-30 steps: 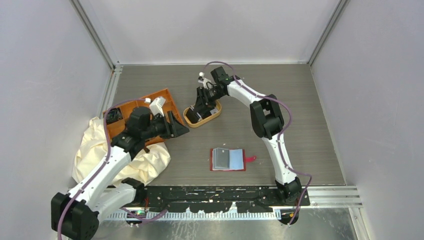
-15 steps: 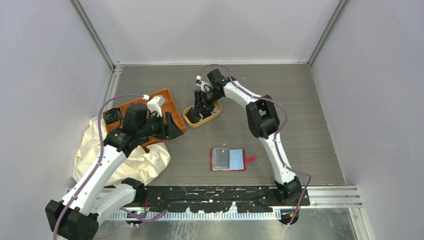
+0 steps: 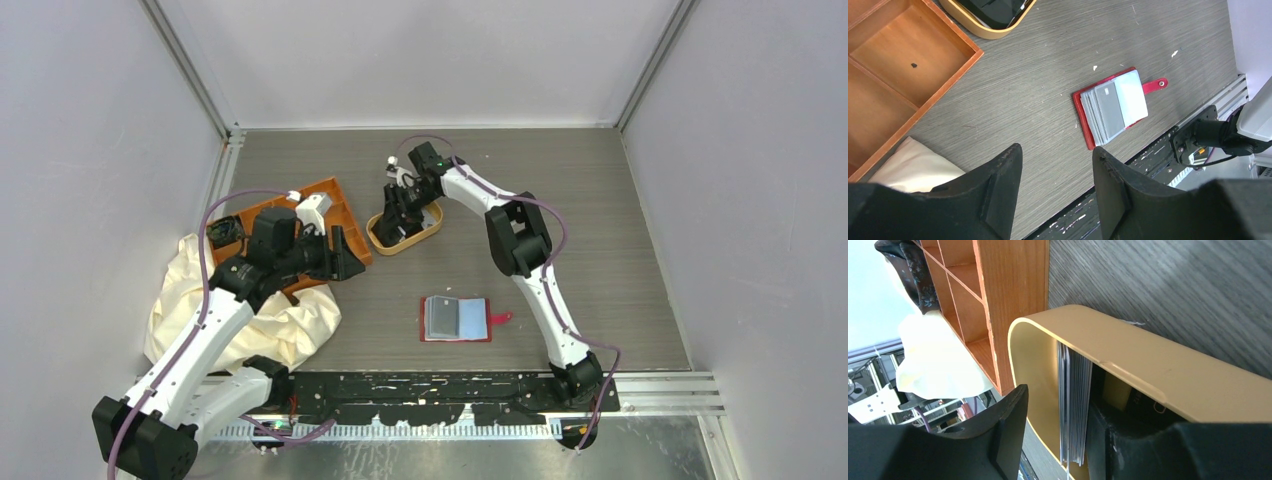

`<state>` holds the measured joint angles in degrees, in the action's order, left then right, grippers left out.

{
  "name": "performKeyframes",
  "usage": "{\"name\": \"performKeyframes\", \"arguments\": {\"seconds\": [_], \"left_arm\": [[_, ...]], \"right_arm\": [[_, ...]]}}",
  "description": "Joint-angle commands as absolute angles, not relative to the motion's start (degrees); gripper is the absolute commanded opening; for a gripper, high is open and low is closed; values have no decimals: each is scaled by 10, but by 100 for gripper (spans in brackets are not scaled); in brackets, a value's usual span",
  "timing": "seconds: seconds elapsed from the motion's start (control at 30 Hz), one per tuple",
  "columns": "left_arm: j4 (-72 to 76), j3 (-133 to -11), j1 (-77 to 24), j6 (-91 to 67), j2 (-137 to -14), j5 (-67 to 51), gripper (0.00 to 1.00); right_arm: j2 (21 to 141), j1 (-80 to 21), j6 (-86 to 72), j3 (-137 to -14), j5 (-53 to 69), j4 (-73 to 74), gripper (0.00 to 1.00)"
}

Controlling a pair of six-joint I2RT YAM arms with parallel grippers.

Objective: Put the credit cards into the card holder
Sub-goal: Pick up the credit card from the storage box.

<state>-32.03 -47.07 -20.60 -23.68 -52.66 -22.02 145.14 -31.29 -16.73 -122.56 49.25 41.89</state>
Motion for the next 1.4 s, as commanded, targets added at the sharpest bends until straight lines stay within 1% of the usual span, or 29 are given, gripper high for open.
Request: {"name": "performKeyframes", "arguments": {"seconds": [0.0,0.27,0.73,0.97,1.13,1.33,1.37], "left_arm": [[-314,-474,-203,-229,-518,-218,54],[-313,-474,-203,-229,-517,-218,54],[-314,-472,-203,-229,-515,-216,54],[-313,-471,-203,-229,-514,-217,54],[-313,-471,-203,-229,-514,-218,54],[-313,-470,-203,-229,-514,-219,54],[-313,-470,-203,-229,-514,-219,54]], "right_arm": [[1439,-315,-180,-1252,514,417,48],[1398,-286,-183,-1237,534,413,48],[1384,-261,-180,-1219,543,412,46],[1382,-254,-167,-1215,522,423,40],[1379,-250,-153,-1216,496,434,38],[1373,-243,-147,-1211,471,436,29],[1372,-242,-146,-1210,468,436,27]]}}
